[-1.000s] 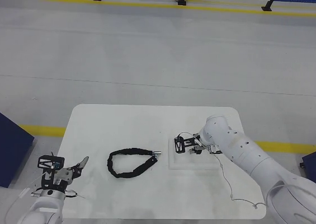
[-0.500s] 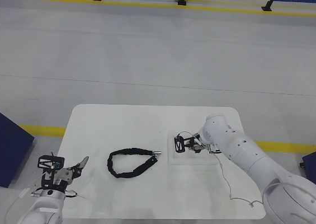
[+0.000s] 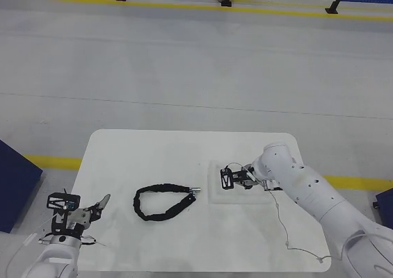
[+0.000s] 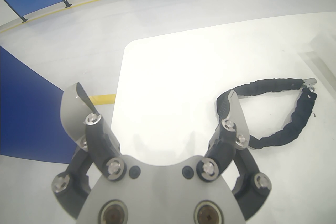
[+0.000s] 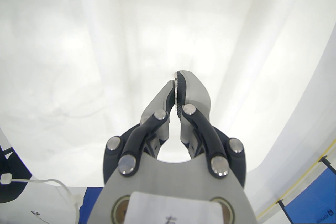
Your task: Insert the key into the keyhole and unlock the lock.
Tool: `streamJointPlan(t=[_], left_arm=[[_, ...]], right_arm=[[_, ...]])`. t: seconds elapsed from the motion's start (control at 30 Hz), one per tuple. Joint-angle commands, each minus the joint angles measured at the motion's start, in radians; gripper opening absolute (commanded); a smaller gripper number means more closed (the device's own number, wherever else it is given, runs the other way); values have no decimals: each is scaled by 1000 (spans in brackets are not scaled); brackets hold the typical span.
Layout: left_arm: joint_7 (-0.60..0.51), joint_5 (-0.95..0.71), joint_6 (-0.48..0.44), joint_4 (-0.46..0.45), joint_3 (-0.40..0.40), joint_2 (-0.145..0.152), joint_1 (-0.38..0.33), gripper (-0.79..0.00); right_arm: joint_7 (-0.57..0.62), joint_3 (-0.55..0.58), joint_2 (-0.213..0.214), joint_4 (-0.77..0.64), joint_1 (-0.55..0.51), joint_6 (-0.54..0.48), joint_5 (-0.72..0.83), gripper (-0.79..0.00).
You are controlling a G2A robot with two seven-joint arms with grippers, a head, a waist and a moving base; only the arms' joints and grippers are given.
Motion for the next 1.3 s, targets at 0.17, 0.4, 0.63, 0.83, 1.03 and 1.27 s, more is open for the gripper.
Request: streamJointPlan(t=[0.17,0.4,0.63,0.83,1.03,1.27], left_arm=[[0,0,0,0,0,0,0,0],[0,0,0,0,0,0,0,0],[0,0,0,0,0,0,0,0],[0,0,0,0,0,0,0,0],[0,0,0,0,0,0,0,0],[0,0,0,0,0,0,0,0]], right_arm=[[27,90,66,-124,-74,21,-14,-785],[60,174,117,-224,-148,15,-11,-785],[87,223,143,-285,-205,4,-7,-785],[103,220,142,-304,-238,19,-14,-785],[84,250,144,-289,-247,-5,55,-785],[133,253,153,-271,-234,-13,215,-785]])
